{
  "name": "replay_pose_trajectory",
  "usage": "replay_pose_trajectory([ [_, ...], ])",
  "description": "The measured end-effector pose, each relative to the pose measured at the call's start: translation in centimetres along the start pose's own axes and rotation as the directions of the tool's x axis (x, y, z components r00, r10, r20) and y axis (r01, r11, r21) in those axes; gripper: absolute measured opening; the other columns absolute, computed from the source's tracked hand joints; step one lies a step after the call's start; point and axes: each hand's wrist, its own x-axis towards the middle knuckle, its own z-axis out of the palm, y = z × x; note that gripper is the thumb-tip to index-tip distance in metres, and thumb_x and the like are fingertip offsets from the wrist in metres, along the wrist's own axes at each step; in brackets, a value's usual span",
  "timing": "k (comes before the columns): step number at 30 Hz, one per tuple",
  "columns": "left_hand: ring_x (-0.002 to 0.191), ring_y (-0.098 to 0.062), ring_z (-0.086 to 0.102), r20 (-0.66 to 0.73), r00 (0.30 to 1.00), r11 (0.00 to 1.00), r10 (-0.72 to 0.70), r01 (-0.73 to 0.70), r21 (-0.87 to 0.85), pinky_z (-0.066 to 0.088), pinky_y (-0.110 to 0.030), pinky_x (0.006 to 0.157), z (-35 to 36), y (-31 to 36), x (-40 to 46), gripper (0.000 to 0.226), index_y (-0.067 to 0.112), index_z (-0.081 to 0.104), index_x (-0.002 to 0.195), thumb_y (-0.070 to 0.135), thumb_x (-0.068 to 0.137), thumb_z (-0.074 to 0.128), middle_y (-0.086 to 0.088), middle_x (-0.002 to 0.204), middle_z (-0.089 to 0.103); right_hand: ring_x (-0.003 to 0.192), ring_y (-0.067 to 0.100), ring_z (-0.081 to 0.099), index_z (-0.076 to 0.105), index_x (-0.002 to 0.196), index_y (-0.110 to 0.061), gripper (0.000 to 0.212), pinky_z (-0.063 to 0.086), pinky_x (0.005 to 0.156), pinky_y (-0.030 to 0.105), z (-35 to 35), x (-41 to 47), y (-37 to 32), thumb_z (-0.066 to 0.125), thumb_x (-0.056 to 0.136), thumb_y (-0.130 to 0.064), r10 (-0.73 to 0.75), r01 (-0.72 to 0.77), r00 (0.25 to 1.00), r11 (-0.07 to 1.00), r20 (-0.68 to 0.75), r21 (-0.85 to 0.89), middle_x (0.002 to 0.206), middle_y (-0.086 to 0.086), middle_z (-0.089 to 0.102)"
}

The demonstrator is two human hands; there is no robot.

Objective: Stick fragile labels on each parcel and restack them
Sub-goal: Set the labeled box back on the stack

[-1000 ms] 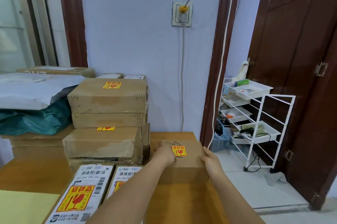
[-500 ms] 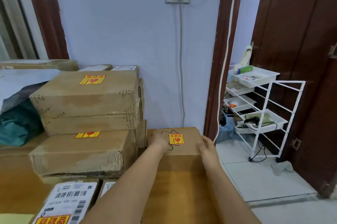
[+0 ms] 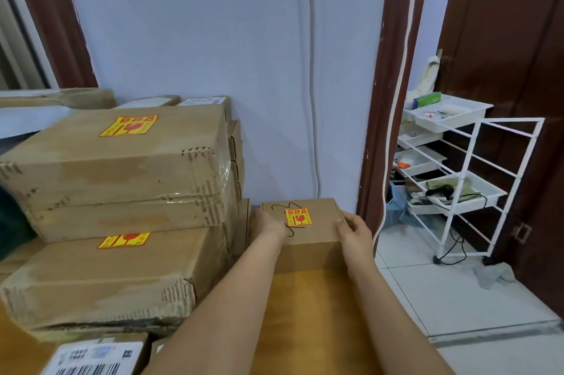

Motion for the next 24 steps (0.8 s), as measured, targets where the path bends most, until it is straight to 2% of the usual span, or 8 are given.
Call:
replay_pose_trajectory([
  [5, 0.13, -0.03, 0.042, -0.043, 0.999, 1.0, 0.028, -0.028, 0.004, 0.037, -0.035, 0.102, 0.3, 0.3, 1.2, 0.056, 0.004, 0.022, 0.146, 0.002, 0.096, 0.048, -0.014, 0.147, 0.036, 0.087, 0.007, 0.052, 0.056, 0.115, -0.018, 0.02, 0.04, 0.066, 0.02, 1.0, 1.6, 0.2, 0.047, 0.097, -0.017, -0.007, 0.007, 1.0, 1.0, 0.024, -0.017, 0.106, -0.001, 0.058],
  [10, 0.108, -0.026, 0.049, -0.101, 0.989, 0.988, 0.11, -0.098, 0.118, 0.038, -0.029, 0.082, 0.3, 0.6, 2.1, 0.03, 0.0, 0.045, 0.126, 0.001, 0.095, 0.048, -0.014, 0.133, 0.047, 0.084, 0.004, 0.052, 0.051, 0.111, -0.019, 0.016, 0.041, 0.066, 0.022, 2.1, 2.7, 0.3, 0.044, 0.097, -0.016, -0.015, 0.015, 1.0, 0.999, 0.021, -0.043, 0.096, -0.01, 0.056],
  [13, 0.112, -0.023, 0.045, -0.116, 0.975, 0.96, 0.187, -0.157, 0.23, 0.037, -0.032, 0.089, 0.3, 0.5, 2.6, 0.028, 0.004, 0.052, 0.122, 0.004, 0.095, 0.049, -0.012, 0.136, 0.044, 0.081, 0.002, 0.05, 0.051, 0.112, -0.016, 0.017, 0.041, 0.066, 0.02, 2.6, 3.4, 0.5, 0.043, 0.096, -0.014, -0.021, 0.021, 1.0, 0.998, 0.0, -0.054, 0.092, -0.012, 0.054],
  [16, 0.126, -0.03, 0.034, -0.126, 0.967, 0.923, 0.22, -0.165, 0.348, 0.032, -0.037, 0.102, 0.2, 0.5, 2.9, 0.027, 0.007, 0.058, 0.12, 0.013, 0.094, 0.051, -0.013, 0.138, 0.036, 0.081, 0.003, 0.05, 0.05, 0.115, -0.015, 0.02, 0.039, 0.065, 0.019, 3.1, 4.0, 0.7, 0.043, 0.097, -0.013, -0.024, 0.023, 1.0, 0.998, -0.009, -0.061, 0.092, -0.011, 0.054],
  [20, 0.129, -0.027, 0.028, -0.132, 0.971, 0.93, 0.2, -0.146, 0.337, 0.029, -0.036, 0.106, 0.1, 0.4, 3.3, 0.028, 0.009, 0.062, 0.117, 0.022, 0.099, 0.046, -0.008, 0.138, 0.037, 0.078, 0.0, 0.049, 0.051, 0.115, -0.013, 0.021, 0.037, 0.062, 0.015, 3.7, 4.9, 0.7, 0.041, 0.097, -0.012, -0.026, 0.025, 1.0, 0.998, -0.017, -0.061, 0.09, -0.012, 0.052],
  [22, 0.129, -0.026, 0.029, -0.13, 0.97, 0.932, 0.206, -0.154, 0.328, 0.029, -0.035, 0.108, 0.2, 0.3, 3.2, 0.028, 0.007, 0.06, 0.12, 0.018, 0.1, 0.043, -0.007, 0.138, 0.036, 0.075, -0.002, 0.047, 0.05, 0.113, -0.016, 0.019, 0.034, 0.057, 0.01, 4.0, 5.1, 0.9, 0.041, 0.097, -0.012, -0.028, 0.026, 0.999, 0.997, -0.033, -0.077, 0.089, -0.011, 0.052],
  [24, 0.129, -0.025, 0.03, -0.119, 0.966, 0.924, 0.229, -0.178, 0.338, 0.032, -0.035, 0.108, 0.3, 0.3, 3.0, 0.027, 0.007, 0.058, 0.119, 0.013, 0.098, 0.041, -0.005, 0.139, 0.036, 0.076, 0.001, 0.049, 0.05, 0.114, -0.015, 0.02, 0.037, 0.059, 0.013, 4.3, 5.1, 0.8, 0.04, 0.097, -0.012, -0.03, 0.026, 0.999, 0.996, -0.044, -0.082, 0.093, -0.006, 0.055],
])
